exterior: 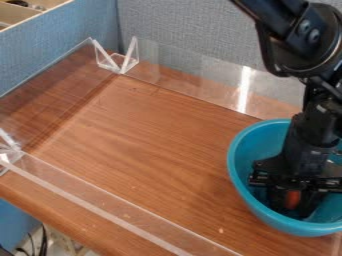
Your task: Remove the mushroom from inside the blue bowl and put it on the table
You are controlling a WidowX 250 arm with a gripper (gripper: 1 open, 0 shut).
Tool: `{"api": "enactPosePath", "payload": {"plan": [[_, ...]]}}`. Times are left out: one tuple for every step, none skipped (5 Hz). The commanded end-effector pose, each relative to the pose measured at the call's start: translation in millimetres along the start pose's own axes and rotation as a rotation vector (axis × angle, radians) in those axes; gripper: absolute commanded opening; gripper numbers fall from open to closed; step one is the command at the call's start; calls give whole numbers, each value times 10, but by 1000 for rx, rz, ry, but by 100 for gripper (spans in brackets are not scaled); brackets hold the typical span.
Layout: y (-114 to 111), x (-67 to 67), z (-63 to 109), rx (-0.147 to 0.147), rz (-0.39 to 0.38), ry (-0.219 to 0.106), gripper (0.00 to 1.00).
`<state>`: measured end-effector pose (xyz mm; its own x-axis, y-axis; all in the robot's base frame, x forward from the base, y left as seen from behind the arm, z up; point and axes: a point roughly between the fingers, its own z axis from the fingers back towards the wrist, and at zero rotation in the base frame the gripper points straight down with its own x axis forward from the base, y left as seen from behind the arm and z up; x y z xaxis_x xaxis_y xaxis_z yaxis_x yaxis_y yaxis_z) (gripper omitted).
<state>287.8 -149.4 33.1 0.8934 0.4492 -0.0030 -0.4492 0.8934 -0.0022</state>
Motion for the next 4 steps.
{"api": "enactPosePath", "payload": {"plan": [[-25,101,234,-56,8,-38,0],[-16,101,257,-60,0,-37,0],[-6,100,283,-65,-7,-37,0],[7,101,313,-69,-14,-36,0]]}}
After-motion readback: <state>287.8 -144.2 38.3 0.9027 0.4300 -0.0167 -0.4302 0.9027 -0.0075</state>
